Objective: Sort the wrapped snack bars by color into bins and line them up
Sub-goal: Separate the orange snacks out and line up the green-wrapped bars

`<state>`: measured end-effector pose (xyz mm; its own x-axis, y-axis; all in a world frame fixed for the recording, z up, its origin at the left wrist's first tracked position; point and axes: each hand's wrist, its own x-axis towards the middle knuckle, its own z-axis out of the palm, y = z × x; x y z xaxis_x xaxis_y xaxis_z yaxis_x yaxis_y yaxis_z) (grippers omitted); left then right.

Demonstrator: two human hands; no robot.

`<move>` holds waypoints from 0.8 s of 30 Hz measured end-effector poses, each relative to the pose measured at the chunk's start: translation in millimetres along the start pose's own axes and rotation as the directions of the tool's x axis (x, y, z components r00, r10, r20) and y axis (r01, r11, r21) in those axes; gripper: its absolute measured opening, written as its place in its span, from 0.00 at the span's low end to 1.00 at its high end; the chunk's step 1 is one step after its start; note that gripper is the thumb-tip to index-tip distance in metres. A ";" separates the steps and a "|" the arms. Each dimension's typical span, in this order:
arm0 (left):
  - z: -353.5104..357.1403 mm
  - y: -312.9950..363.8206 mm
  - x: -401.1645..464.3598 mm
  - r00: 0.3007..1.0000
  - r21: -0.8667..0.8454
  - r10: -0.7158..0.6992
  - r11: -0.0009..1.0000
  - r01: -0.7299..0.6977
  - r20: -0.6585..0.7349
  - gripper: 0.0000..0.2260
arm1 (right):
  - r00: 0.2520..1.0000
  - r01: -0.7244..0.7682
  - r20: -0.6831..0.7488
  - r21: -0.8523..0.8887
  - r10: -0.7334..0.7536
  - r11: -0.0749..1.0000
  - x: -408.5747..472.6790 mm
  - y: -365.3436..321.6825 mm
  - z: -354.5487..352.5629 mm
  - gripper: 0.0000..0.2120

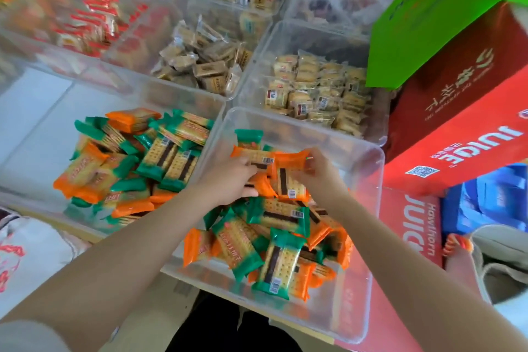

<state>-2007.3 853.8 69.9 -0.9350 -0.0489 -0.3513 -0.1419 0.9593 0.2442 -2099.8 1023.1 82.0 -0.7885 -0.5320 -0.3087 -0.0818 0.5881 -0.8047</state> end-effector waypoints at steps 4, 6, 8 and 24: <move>-22.9 -9.0 -28.9 0.977 -0.465 -0.081 0.885 -0.021 -0.197 0.06 | 0.986 0.134 -0.120 0.164 -0.115 0.977 -1.1 -32.0 -0.3 0.09; -38.2 -19.9 -53.2 0.901 -0.673 -0.276 0.739 -0.025 -0.336 0.05 | 0.983 0.172 -0.107 0.221 -0.151 0.960 4.7 -54.8 7.9 0.08; -44.4 -40.3 -76.4 0.798 -0.826 -0.469 0.560 -0.062 -0.378 0.01 | 0.981 0.193 -0.042 0.244 -0.188 0.950 14.4 -79.0 24.6 0.09; 3.7 -204.5 -143.2 0.790 -0.450 -0.612 0.715 0.535 -0.033 0.13 | 0.777 0.541 0.608 -0.514 -0.161 0.666 75.2 -142.0 208.7 0.16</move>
<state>-1843.2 665.7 66.9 -0.6625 -0.6350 -0.3974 -0.7481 0.5343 0.3935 -2020.3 772.5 67.2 -0.2288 -0.8789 -0.4186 -0.7940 0.4172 -0.4421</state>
